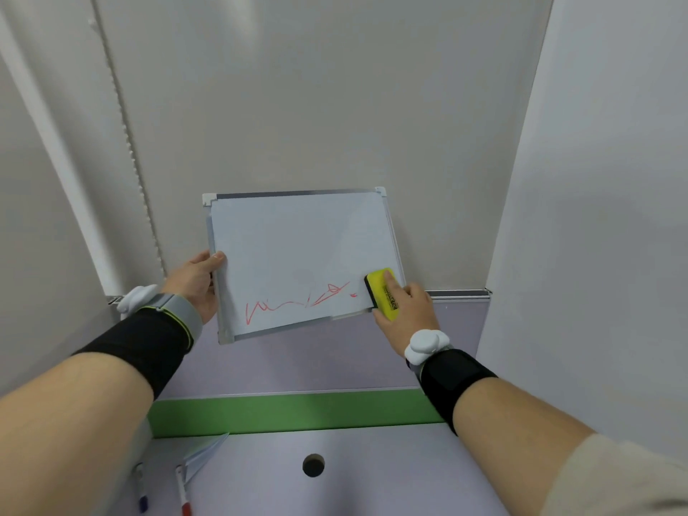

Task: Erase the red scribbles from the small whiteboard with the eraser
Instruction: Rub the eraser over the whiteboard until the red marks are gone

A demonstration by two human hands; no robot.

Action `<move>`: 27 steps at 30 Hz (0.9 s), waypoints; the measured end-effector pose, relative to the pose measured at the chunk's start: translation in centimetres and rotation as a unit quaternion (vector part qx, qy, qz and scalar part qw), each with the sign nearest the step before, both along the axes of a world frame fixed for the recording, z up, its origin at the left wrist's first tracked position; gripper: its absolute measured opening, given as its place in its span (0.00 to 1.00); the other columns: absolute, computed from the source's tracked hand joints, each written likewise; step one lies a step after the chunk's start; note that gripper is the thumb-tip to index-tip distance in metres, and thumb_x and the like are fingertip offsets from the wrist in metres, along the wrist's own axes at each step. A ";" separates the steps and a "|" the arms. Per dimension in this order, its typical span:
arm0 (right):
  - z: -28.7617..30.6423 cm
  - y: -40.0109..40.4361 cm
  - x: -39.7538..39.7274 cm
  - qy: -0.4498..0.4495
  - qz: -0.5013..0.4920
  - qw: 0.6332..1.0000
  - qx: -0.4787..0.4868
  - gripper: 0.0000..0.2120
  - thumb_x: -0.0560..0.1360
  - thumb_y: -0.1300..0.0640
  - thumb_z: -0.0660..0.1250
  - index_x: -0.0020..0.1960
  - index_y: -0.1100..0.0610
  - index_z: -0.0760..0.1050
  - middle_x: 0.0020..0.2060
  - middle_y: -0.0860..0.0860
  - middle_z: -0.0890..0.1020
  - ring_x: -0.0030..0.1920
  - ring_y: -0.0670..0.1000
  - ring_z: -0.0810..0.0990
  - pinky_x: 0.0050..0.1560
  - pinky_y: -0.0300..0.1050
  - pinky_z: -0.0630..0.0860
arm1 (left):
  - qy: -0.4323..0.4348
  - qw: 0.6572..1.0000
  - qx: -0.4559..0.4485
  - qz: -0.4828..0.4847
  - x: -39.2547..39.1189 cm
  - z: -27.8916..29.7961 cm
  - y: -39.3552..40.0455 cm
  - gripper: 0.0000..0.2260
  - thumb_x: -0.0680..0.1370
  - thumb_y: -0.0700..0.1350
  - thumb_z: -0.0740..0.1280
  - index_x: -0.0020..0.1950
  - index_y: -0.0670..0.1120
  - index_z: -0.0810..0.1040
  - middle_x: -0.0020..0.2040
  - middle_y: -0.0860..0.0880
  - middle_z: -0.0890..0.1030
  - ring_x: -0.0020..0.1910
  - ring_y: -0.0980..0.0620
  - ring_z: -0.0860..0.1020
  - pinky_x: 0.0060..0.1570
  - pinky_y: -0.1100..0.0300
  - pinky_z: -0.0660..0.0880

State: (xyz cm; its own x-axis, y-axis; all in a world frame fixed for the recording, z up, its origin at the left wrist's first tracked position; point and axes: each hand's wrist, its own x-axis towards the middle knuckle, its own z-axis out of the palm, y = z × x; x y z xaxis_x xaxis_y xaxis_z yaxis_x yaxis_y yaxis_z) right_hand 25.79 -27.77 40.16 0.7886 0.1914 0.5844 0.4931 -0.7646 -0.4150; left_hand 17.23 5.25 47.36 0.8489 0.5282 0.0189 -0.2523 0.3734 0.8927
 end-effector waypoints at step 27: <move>-1.8 4.3 -2.9 -0.040 0.130 0.986 -0.100 0.36 0.72 0.45 0.68 0.76 0.45 0.57 0.51 0.52 0.67 0.50 0.53 0.66 0.53 0.50 0.74 | 0.023 0.999 0.022 0.007 0.5 -0.1 -1.7 0.15 0.82 0.41 0.64 0.68 0.43 0.77 0.55 0.46 0.84 0.50 0.47 0.83 0.43 0.55 0.78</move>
State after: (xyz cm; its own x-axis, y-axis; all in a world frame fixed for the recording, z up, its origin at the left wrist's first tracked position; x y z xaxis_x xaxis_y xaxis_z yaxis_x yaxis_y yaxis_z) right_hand 22.84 -23.42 38.36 0.6507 0.4981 0.5731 0.7079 -0.6709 -0.2207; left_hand 17.70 3.60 47.25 0.8422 0.5392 0.0045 -0.2161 0.3299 0.9189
